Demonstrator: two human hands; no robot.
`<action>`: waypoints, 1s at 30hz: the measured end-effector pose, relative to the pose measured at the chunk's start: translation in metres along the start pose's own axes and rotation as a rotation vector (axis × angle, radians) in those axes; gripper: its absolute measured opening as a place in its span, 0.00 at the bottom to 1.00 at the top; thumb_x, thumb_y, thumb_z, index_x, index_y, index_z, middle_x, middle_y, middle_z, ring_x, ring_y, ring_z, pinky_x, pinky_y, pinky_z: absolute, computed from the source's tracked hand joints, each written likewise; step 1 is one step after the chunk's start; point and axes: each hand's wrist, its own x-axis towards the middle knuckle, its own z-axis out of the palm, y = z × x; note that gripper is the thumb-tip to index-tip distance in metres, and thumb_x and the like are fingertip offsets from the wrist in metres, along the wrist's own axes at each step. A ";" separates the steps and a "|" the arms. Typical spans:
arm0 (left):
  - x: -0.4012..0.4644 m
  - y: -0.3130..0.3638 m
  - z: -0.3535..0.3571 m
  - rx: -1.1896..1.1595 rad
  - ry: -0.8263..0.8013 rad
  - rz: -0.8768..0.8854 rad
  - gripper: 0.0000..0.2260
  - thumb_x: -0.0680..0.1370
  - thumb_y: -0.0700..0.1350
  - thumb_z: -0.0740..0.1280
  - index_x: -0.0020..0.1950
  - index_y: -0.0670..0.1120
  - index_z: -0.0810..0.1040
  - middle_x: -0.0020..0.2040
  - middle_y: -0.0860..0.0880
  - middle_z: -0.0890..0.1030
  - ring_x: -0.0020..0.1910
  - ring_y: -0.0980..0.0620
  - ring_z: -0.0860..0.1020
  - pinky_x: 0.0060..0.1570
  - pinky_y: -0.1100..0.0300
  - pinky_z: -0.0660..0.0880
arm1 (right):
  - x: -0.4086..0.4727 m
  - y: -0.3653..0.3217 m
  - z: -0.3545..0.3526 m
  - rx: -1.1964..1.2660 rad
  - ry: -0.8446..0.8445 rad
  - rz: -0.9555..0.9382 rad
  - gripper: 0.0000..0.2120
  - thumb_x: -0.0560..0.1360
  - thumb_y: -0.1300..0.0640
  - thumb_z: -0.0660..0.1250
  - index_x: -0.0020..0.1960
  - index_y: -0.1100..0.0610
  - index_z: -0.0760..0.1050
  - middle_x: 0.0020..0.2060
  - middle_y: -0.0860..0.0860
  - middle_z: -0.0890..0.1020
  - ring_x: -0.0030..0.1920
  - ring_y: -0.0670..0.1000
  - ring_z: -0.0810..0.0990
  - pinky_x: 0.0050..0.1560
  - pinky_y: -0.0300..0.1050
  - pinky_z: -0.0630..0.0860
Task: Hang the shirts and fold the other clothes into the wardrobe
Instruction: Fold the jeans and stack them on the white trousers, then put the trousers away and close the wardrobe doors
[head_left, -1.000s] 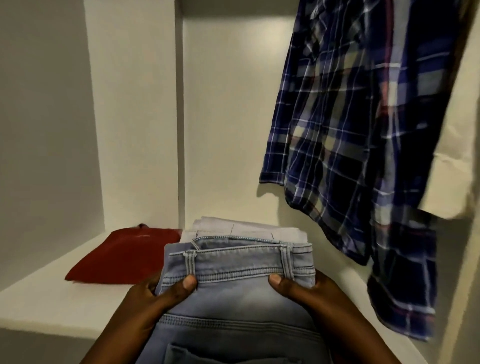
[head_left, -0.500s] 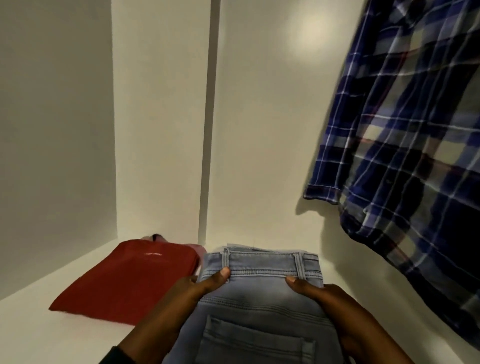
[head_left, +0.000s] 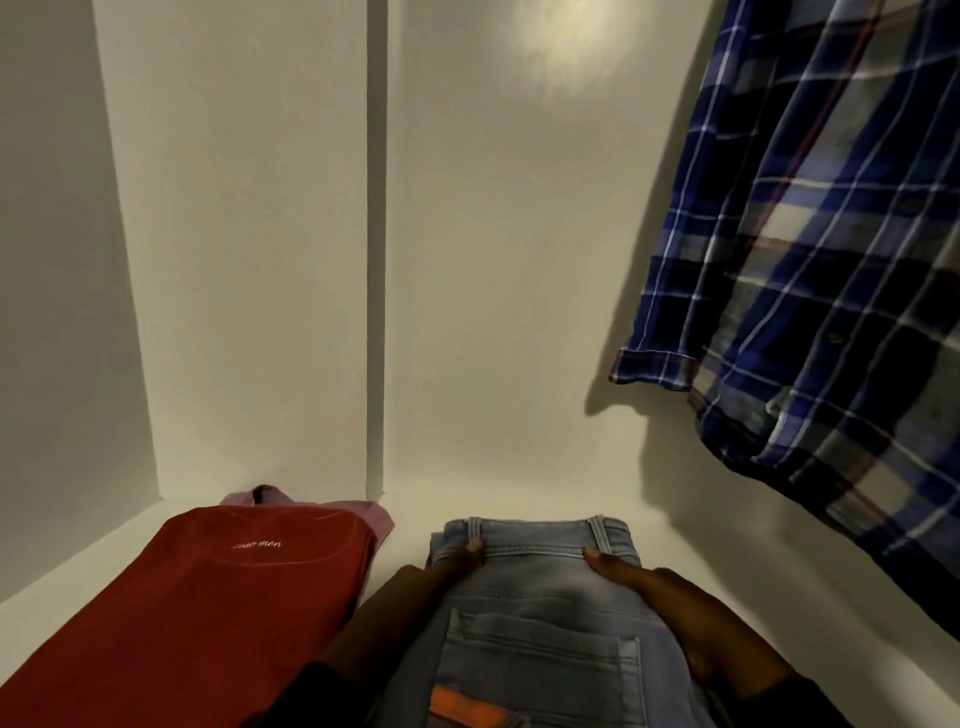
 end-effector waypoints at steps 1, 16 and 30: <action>-0.022 0.019 0.005 0.042 -0.003 -0.019 0.40 0.64 0.77 0.65 0.59 0.45 0.82 0.55 0.49 0.85 0.51 0.54 0.83 0.53 0.60 0.75 | -0.004 -0.004 0.000 -0.086 0.038 -0.011 0.40 0.63 0.33 0.77 0.62 0.62 0.80 0.56 0.63 0.83 0.56 0.62 0.83 0.66 0.58 0.75; 0.001 0.020 0.048 1.065 0.112 0.552 0.51 0.59 0.77 0.21 0.79 0.57 0.36 0.75 0.59 0.29 0.75 0.55 0.27 0.75 0.54 0.30 | 0.000 0.017 0.035 -1.170 0.245 -0.441 0.63 0.49 0.21 0.14 0.80 0.42 0.40 0.75 0.41 0.32 0.79 0.49 0.33 0.78 0.49 0.45; -0.068 0.004 0.067 1.033 0.492 0.417 0.44 0.71 0.68 0.31 0.82 0.49 0.53 0.82 0.48 0.55 0.81 0.46 0.52 0.77 0.50 0.49 | -0.049 0.027 0.045 -1.200 0.287 -0.546 0.72 0.45 0.26 0.08 0.81 0.51 0.48 0.81 0.50 0.46 0.81 0.52 0.42 0.78 0.51 0.44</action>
